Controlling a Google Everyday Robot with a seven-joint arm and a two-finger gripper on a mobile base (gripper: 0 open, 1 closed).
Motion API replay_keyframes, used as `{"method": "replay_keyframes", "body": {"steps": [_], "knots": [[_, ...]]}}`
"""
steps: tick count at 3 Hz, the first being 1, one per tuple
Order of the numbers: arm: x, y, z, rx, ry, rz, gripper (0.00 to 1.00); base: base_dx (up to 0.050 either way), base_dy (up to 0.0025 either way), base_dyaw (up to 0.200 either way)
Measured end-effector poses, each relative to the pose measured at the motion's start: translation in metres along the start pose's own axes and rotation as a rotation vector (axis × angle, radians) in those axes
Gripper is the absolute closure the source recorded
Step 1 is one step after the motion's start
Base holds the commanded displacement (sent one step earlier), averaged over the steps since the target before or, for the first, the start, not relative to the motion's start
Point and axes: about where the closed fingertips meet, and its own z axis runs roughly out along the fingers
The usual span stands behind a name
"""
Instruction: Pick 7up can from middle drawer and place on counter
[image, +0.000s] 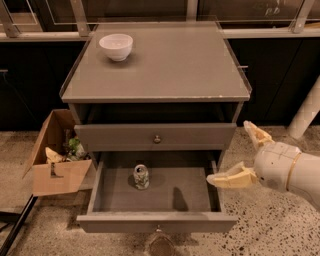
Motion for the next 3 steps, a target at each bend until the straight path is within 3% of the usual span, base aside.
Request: {"method": "replay_keyframes", "body": {"steps": [1,3], "knots": [[0.010,0.005,0.008,-0.019,-0.020,0.020,0.00,0.000,0.00000,0.000],[0.028,0.020,0.029,-0.129,-0.022,0.052,0.00,0.000,0.00000,0.000]]}}
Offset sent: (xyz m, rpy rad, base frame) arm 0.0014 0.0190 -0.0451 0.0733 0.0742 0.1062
